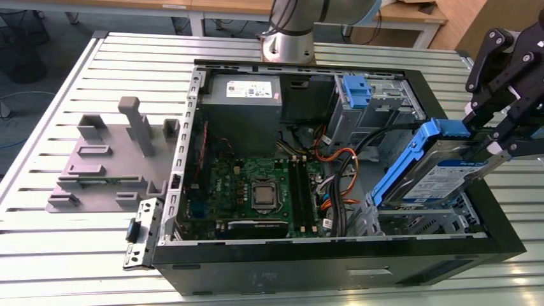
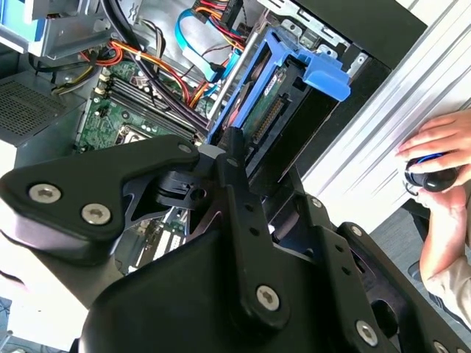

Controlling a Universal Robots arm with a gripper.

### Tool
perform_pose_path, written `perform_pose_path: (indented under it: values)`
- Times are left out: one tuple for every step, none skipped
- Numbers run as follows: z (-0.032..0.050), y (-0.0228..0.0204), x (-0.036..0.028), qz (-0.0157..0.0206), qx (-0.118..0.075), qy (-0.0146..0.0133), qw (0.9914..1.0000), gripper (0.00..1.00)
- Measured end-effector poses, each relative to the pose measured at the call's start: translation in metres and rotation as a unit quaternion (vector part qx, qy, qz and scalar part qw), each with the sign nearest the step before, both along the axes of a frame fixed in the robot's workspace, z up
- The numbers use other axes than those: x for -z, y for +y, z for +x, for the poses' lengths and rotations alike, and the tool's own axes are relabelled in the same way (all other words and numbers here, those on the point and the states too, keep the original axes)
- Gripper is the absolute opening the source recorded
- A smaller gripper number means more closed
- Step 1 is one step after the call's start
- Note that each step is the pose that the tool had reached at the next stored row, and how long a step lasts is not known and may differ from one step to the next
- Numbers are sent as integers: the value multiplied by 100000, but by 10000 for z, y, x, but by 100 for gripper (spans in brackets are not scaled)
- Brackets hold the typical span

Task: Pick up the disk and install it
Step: 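Pick up the disk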

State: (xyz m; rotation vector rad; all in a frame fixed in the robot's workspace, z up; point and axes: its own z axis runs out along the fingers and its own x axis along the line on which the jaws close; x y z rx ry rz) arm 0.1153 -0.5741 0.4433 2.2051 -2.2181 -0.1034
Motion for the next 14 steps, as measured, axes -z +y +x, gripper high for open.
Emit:
perform_pose_path:
  values:
    - [0, 0, 1, 5, 3, 0, 100000, 35]
    - [0, 0, 1, 3, 3, -2, 100000, 35]
    - [0, 0, 1, 4, 1, 1, 100000, 35]
    - [0, 0, 1, 31, 1, -1, 100000, 35]
    - [0, 0, 3, 108, 3, -11, 100000, 35]
    - [0, 0, 5, 171, 4, -55, 100000, 35]
    - [0, 0, 6, 241, 4, -115, 100000, 35]
    - [0, 0, 6, 294, 5, -146, 99999, 35]
    - [0, 0, 6, 304, 3, -149, 99999, 35]
    - [0, 0, 6, 302, 3, -154, 99999, 35]
    - [0, 0, 6, 309, 1, -153, 99999, 35]
    - [0, 0, 5, 307, 2, -154, 99999, 35]
    - [0, 0, 6, 312, 2, -154, 99999, 35]
    - [0, 0, 6, 315, 5, -153, 99999, 35]
